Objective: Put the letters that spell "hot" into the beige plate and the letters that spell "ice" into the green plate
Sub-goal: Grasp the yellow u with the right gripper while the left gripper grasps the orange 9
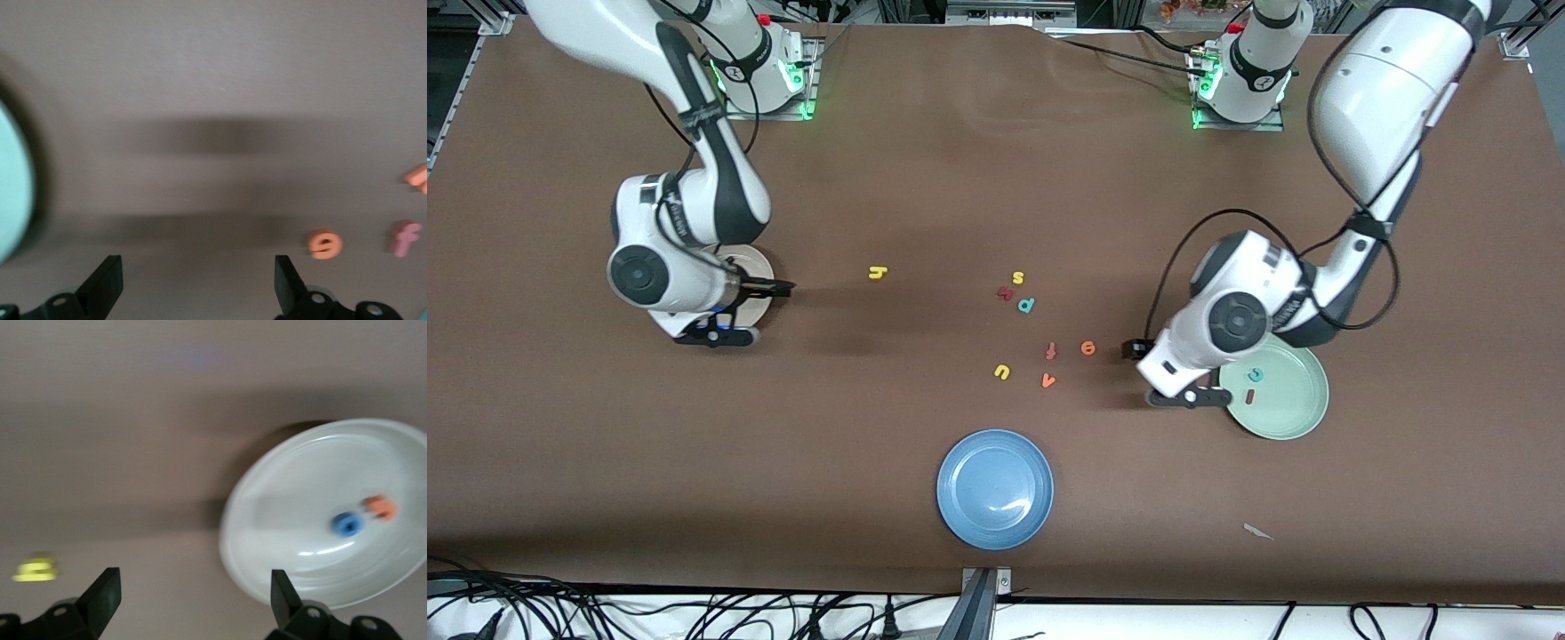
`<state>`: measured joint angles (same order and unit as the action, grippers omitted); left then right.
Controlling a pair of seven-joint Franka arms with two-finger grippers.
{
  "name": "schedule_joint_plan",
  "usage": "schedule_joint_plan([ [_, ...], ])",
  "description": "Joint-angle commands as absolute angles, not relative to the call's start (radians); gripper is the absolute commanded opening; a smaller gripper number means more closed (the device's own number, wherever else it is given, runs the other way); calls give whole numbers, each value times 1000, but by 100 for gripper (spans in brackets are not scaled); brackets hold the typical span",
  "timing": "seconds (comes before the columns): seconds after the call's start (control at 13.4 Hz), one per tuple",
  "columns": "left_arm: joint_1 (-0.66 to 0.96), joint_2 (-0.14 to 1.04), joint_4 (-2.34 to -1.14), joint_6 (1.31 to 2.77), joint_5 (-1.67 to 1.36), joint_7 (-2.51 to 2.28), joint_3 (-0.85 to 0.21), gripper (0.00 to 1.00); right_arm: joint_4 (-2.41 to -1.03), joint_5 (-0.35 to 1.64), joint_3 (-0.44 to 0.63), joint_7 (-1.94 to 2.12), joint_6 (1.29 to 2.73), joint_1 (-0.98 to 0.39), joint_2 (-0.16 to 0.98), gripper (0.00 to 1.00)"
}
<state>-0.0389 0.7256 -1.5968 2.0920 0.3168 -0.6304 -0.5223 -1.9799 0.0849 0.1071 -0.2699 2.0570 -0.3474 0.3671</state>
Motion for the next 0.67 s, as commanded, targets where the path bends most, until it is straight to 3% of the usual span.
schedule_joint_plan([
  [0.0,-6,706,-1675,2210,308,-763,-517,100,-1994,103,2,-513,2094,-345,353,99],
  [0.22,38,721,-1723,2327,314,-880,-517,100,-2037,97,-86,-762,2215,-354,360,99],
  [0.6,84,761,-1723,2356,354,-945,-511,96,-2193,83,-87,-910,2475,-419,364,99],
])
